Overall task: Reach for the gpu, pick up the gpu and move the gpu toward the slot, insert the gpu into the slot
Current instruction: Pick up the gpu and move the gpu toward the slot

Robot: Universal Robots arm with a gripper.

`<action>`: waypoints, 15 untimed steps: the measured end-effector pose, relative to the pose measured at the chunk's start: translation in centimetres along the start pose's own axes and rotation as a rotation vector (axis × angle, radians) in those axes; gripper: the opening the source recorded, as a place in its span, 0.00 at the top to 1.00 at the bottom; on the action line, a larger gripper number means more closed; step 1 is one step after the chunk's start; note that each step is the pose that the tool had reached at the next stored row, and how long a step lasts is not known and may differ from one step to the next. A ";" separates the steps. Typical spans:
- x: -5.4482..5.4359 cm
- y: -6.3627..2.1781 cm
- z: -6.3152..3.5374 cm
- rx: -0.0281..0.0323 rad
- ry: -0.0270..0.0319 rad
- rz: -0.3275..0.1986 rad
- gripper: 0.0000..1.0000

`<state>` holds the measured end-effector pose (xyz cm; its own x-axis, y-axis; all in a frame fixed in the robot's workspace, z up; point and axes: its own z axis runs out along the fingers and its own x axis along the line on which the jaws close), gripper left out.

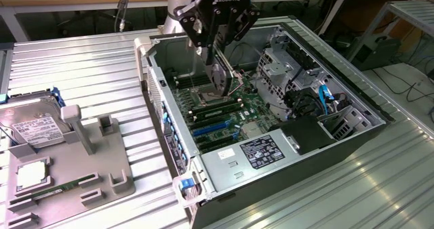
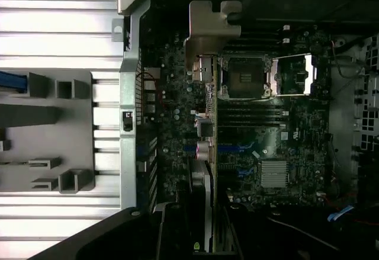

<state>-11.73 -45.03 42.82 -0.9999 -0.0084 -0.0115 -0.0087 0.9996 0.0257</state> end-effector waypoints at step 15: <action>-8.5 -0.08 0.25 -0.0001 0.0001 0.000 0.73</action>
<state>-3.27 -45.03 42.67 -0.9999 -0.0085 -0.0114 -0.0088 0.9996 0.0257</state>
